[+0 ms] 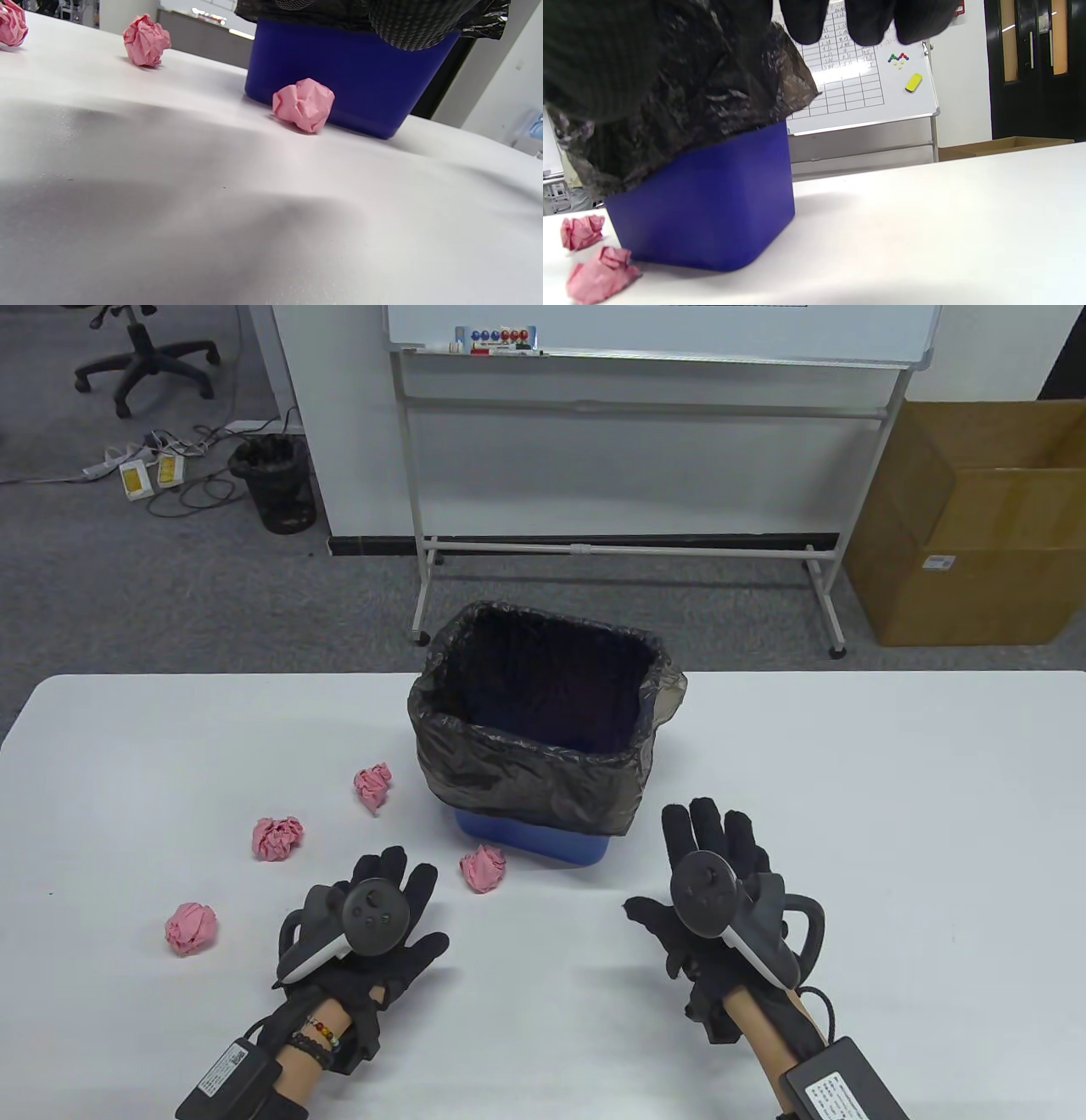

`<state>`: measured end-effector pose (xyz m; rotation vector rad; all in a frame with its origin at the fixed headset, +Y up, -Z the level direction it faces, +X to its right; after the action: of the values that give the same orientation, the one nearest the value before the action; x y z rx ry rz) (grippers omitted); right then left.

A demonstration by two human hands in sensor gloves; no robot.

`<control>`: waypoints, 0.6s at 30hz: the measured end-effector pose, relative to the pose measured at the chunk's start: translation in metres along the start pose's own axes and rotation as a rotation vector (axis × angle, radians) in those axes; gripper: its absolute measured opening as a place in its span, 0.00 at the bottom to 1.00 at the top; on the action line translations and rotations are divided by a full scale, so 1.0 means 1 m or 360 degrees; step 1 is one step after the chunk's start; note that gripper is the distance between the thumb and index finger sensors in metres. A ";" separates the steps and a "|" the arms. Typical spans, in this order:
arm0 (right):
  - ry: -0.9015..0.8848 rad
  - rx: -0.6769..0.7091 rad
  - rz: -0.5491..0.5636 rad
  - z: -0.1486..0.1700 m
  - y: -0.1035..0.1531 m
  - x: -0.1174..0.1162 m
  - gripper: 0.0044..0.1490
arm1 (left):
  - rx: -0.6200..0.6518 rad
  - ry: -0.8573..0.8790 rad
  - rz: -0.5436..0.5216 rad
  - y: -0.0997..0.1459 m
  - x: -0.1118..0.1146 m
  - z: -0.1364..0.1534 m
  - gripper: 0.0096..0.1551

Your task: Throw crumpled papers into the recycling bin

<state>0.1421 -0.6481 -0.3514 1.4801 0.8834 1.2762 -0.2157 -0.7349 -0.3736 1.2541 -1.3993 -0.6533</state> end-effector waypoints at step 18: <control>0.0111 0.0046 -0.0097 0.004 0.014 -0.045 0.67 | -0.0248 0.0049 -0.0119 0.008 -0.017 0.030 0.50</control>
<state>0.1370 -0.6951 -0.3511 1.4274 0.9892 1.2814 -0.2487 -0.7246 -0.3803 1.1920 -1.2563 -0.7760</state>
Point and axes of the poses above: the tracker on the back of each hand, its own z axis roughly to the little-finger side, its own y axis roughly from the fingertips to the wrist, x = y × z, the point moved 2 cm from there along -y, roughly from the wrist to the fingertips, and after that the axes turned 8 degrees about z, right-handed, at the moved point
